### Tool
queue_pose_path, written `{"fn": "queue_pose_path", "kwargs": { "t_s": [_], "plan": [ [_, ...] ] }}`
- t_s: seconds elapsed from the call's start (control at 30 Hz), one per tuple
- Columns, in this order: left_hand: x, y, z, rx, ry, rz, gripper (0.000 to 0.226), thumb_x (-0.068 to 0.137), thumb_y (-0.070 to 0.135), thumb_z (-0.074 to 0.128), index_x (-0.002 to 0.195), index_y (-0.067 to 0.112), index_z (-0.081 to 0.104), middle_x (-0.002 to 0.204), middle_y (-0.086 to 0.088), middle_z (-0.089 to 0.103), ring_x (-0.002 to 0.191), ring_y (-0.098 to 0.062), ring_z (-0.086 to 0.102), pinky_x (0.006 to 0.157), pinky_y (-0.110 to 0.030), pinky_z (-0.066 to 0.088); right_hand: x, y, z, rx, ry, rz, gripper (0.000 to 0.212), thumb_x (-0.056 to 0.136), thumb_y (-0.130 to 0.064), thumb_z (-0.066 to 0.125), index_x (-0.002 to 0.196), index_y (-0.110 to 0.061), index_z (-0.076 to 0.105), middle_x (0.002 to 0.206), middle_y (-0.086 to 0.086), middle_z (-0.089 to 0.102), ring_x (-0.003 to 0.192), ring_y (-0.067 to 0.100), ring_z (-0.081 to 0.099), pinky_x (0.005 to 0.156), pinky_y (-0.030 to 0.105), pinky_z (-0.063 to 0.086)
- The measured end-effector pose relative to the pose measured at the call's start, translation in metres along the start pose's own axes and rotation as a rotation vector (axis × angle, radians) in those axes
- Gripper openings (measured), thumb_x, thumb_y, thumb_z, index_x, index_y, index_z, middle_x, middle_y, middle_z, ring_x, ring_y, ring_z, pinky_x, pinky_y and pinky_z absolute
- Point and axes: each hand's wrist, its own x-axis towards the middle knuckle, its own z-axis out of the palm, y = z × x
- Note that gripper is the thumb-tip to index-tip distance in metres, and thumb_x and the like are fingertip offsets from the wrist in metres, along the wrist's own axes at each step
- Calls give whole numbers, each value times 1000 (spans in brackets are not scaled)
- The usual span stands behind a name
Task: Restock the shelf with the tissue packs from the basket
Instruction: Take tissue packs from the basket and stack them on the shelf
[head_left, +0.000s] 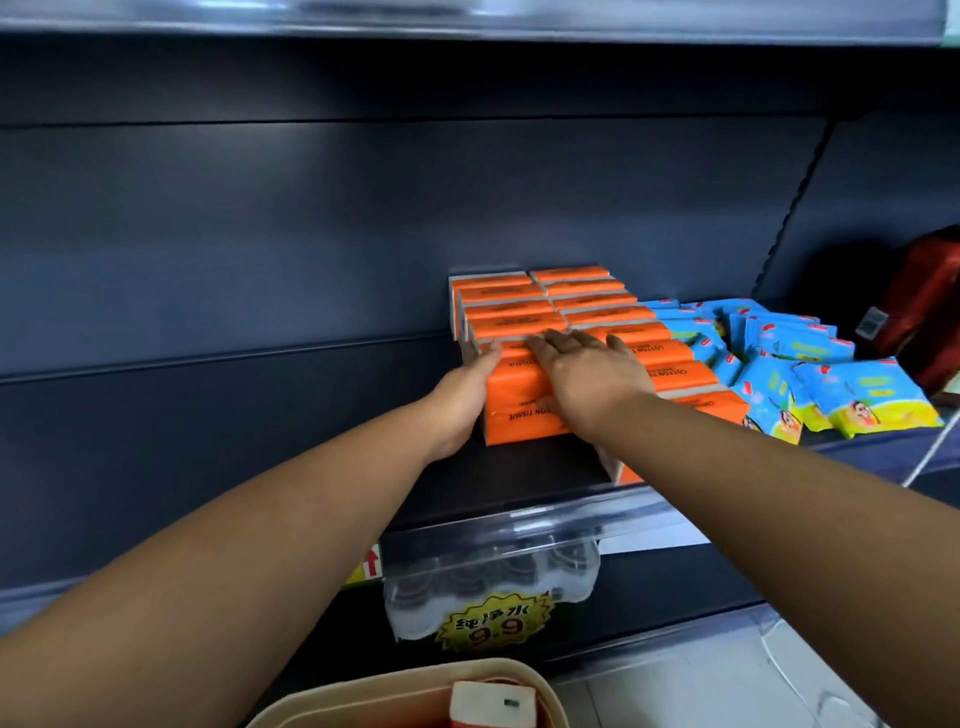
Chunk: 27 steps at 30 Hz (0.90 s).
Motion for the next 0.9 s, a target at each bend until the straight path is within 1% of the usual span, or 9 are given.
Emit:
{"fn": "queue_pose_path", "kwargs": {
  "t_s": [0.07,0.13,0.2,0.3,0.37,0.47,0.57,0.73,0.9],
  "plan": [
    [-2,2,-3,159,11,-22,40,99,50,41,131,27,49,134,-3,59,123,-19,55,112,-36,34,-2,-1,0,9,-9,7,73,97,-35,53,155,-24,10,162,1,15,148,25,14,119,50,13],
    [-9,6,-4,240,13,-9,51,99,50,41,145,28,36,136,7,54,123,-13,50,104,-30,33,-6,-1,-2,30,-11,9,76,94,-38,55,155,-26,11,161,0,17,147,26,17,118,51,16],
    [-19,14,-6,336,47,58,50,101,43,44,147,27,33,132,10,50,114,-7,46,96,-26,32,-13,-2,-6,35,9,-8,78,90,-41,60,153,-29,15,159,1,22,144,28,24,116,51,22],
    [-33,25,-13,586,81,139,42,100,33,50,140,19,46,133,6,53,107,-7,46,89,-19,32,-24,-7,-15,8,99,-50,70,86,-37,62,146,-29,28,150,2,36,134,30,37,108,47,32],
    [-45,32,-20,753,80,130,43,100,36,48,138,15,48,128,4,53,110,-10,48,85,-17,32,-32,-12,-21,23,140,-53,62,86,-32,61,142,-26,34,144,3,41,130,31,41,103,44,35],
    [-62,38,-40,909,124,93,55,95,44,53,140,13,45,141,-4,50,127,-20,48,99,-26,37,-45,-24,-29,52,175,-57,54,87,-27,59,137,-22,39,138,5,45,125,32,44,96,42,39],
    [-84,44,-58,1052,149,100,49,89,33,63,133,15,51,138,-7,52,125,-21,50,103,-28,39,-62,-36,-34,105,227,-79,52,86,-29,60,134,-20,42,133,7,48,122,33,46,95,42,42],
    [-144,29,-78,1145,84,159,29,84,24,66,112,19,57,119,-3,55,103,-16,54,86,-23,39,-106,-64,-21,300,284,-115,44,81,-37,57,123,-25,50,122,4,56,114,32,54,98,53,41],
    [-191,-12,-94,1158,-2,141,29,85,22,66,112,18,56,114,-1,51,93,-15,55,80,-24,40,-147,-81,4,463,223,-164,42,84,-17,67,124,-18,54,121,7,57,112,30,55,95,40,45]
  ]
}}
